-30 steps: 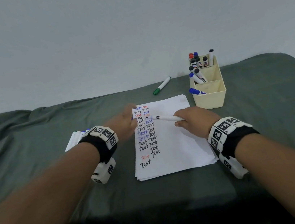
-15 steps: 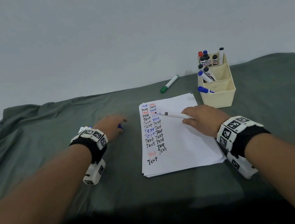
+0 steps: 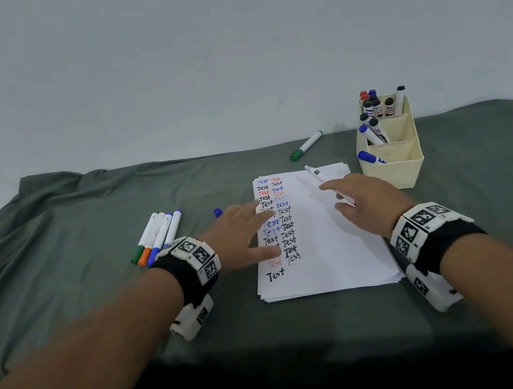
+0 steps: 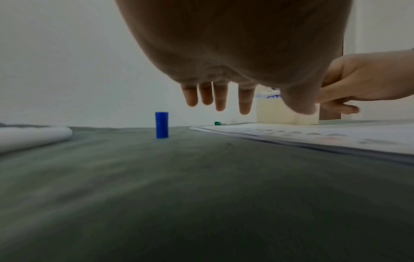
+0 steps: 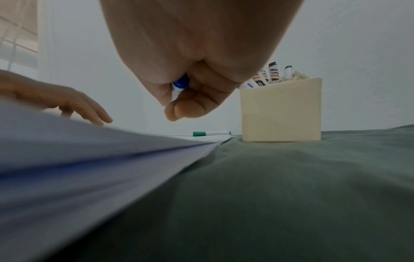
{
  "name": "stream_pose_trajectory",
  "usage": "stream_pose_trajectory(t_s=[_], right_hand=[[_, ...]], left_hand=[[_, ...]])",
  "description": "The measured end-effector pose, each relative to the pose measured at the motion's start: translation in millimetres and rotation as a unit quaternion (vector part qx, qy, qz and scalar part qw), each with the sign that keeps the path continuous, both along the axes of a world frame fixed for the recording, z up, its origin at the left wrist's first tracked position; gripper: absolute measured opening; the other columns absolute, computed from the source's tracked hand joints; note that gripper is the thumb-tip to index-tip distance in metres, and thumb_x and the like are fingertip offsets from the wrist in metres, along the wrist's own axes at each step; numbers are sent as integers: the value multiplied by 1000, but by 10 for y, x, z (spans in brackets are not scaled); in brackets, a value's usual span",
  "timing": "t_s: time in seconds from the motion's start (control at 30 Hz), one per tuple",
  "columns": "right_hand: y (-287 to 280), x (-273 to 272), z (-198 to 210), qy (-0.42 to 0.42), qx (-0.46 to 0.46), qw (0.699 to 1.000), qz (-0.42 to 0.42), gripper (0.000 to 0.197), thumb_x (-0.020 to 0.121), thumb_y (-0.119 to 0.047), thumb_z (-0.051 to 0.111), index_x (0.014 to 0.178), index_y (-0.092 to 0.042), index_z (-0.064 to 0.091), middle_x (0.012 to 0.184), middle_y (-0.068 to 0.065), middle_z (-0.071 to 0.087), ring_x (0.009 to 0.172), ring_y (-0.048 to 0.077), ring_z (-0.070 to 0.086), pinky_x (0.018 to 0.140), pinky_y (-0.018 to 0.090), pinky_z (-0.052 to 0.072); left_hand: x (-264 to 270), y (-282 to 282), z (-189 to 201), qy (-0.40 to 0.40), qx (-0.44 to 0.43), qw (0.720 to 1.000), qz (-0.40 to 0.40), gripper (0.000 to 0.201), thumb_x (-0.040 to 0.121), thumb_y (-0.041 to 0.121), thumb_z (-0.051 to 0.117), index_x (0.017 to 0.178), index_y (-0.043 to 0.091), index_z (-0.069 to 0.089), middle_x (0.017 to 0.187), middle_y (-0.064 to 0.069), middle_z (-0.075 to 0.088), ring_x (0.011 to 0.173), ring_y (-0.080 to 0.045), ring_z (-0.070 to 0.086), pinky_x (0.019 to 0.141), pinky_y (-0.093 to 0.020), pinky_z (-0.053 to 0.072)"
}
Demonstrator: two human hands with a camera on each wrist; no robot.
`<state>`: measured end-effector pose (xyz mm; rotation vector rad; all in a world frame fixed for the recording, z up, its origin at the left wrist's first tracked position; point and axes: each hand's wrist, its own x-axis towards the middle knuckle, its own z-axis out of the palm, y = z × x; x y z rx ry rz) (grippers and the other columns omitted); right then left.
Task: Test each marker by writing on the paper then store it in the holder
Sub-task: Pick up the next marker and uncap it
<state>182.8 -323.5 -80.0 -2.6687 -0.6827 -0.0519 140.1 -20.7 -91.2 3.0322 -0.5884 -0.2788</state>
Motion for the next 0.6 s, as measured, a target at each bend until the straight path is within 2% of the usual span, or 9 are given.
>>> stream_pose_trajectory(t_s=[0.07, 0.13, 0.27, 0.3, 0.33, 0.4, 0.47, 0.5, 0.6], right_hand=[[2, 4, -14, 1, -3, 1000, 2, 52, 99, -21, 59, 145, -39, 44, 113, -8, 54, 83, 4, 52, 81, 23, 41], [10, -5, -10, -3, 4, 1000, -6, 55, 98, -18, 58, 146, -40, 43, 114, -8, 56, 80, 4, 50, 80, 22, 39], [-2, -18, 90, -37, 32, 999, -15, 36, 102, -30, 55, 138, -33, 58, 126, -5, 67, 101, 16, 61, 91, 29, 47], [-5, -33, 141, -33, 61, 997, -20, 30, 102, -35, 55, 130, -33, 64, 121, -10, 69, 102, 16, 64, 91, 30, 49], [1, -53, 199, -26, 108, 993, -33, 22, 100, -40, 57, 118, -35, 70, 110, -20, 71, 96, 12, 66, 86, 29, 51], [40, -84, 317, -15, 217, 974, -69, 15, 97, -44, 60, 92, -35, 72, 87, -24, 69, 73, 5, 66, 69, 22, 51], [136, -80, 375, 15, 342, 932, -121, 25, 97, -45, 59, 87, -24, 68, 79, -9, 70, 60, 6, 65, 57, 18, 51], [203, -84, 388, 55, 421, 893, -146, 31, 98, -44, 58, 88, -16, 65, 76, -1, 70, 57, 10, 65, 57, 20, 52], [450, -179, 365, 229, 635, 719, -165, 25, 102, -31, 59, 91, -7, 57, 75, 10, 69, 59, 18, 65, 63, 32, 60]], left_hand=[[-6, 9, -77, 86, 0, 996, 31, 107, 70, 93, 33, 154, 39, -5, 164, 2, -12, 151, -23, -4, 120, -46, 6], [14, 27, -121, 121, 26, 992, 32, 115, 68, 95, 35, 153, 36, -13, 162, 1, -21, 150, -20, -12, 119, -42, 1], [46, 46, -175, 135, 12, 990, 31, 122, 63, 96, 41, 153, 35, -15, 161, 3, -24, 149, -16, -18, 118, -37, -5], [53, 51, -187, 136, 7, 990, 30, 124, 61, 97, 40, 153, 35, -15, 161, 4, -24, 149, -16, -19, 117, -36, -6], [59, 54, -197, 137, 4, 990, 28, 126, 59, 98, 39, 153, 35, -16, 161, 4, -24, 149, -16, -19, 115, -35, -7], [73, 56, -218, 136, 4, 990, 26, 129, 56, 101, 36, 153, 34, -18, 161, 5, -26, 148, -15, -21, 113, -33, -9], [83, 58, -233, 134, 7, 991, 24, 131, 56, 101, 34, 152, 31, -20, 161, 4, -26, 148, -15, -22, 116, -35, -10], [86, 59, -242, 132, 9, 991, 23, 131, 56, 101, 34, 152, 30, -20, 161, 4, -27, 148, -16, -22, 119, -36, -9], [85, 53, -244, 133, 11, 991, 23, 130, 58, 100, 35, 152, 29, -21, 160, 3, -27, 148, -16, -22, 118, -35, -9]])
